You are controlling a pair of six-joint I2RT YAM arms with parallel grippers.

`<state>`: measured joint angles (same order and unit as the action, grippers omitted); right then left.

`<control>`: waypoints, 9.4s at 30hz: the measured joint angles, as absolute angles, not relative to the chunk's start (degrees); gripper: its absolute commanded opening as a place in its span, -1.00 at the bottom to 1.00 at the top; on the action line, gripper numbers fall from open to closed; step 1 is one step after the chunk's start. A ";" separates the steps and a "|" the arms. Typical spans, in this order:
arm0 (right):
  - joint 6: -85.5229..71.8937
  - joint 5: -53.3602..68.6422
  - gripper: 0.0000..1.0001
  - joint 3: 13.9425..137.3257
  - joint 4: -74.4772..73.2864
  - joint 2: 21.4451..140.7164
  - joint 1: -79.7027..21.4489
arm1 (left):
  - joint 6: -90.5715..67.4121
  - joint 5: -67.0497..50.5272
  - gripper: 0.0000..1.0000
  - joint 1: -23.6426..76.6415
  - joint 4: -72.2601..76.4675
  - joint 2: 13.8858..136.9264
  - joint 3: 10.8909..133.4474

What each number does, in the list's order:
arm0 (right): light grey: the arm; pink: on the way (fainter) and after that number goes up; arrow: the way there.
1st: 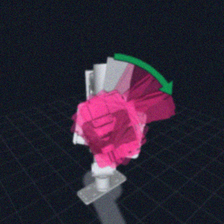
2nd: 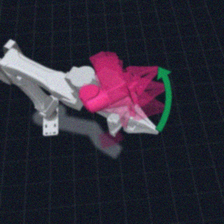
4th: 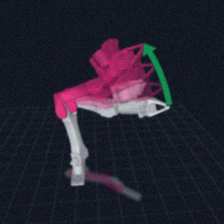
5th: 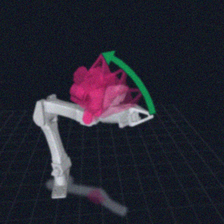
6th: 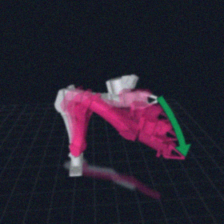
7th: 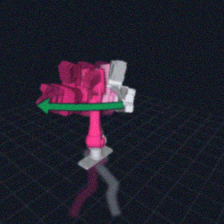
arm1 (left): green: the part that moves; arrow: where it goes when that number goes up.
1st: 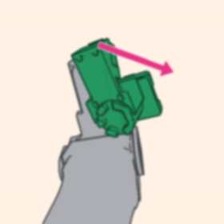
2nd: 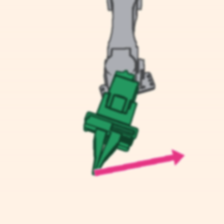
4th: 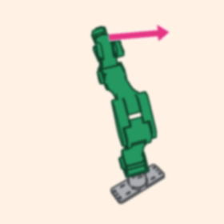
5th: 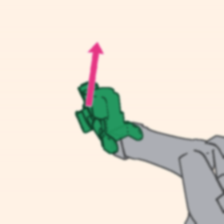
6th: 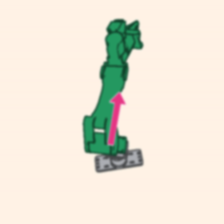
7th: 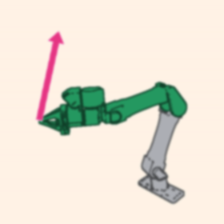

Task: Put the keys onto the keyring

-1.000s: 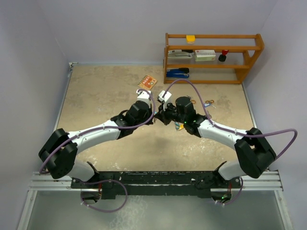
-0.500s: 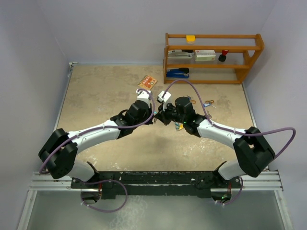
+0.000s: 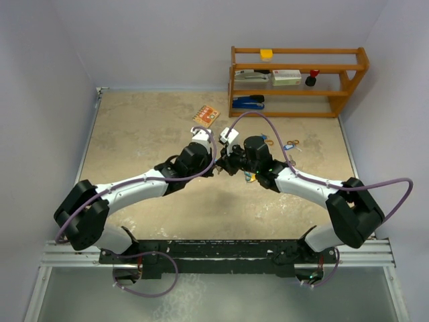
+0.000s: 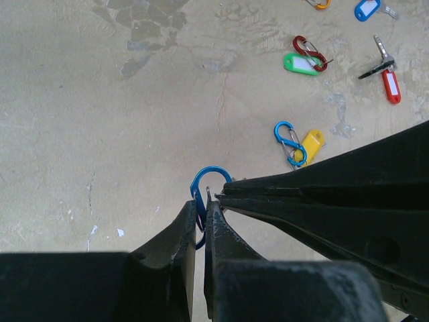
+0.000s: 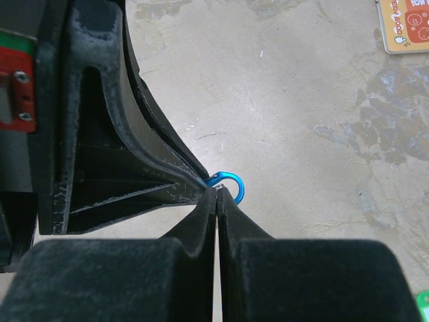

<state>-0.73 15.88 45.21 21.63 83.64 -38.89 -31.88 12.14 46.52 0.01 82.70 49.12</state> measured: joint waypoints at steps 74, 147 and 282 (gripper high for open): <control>-0.23 16.03 -1.00 45.21 23.03 83.61 -38.96 | -31.86 13.28 -1.00 46.52 -0.19 82.83 50.02; 0.03 14.48 -1.00 45.19 21.76 83.61 -38.98 | -31.86 9.39 -1.00 45.76 1.08 79.75 46.92; 1.13 14.24 1.00 4.58 71.46 68.47 -56.69 | -41.41 46.68 0.52 42.48 -8.23 55.18 36.91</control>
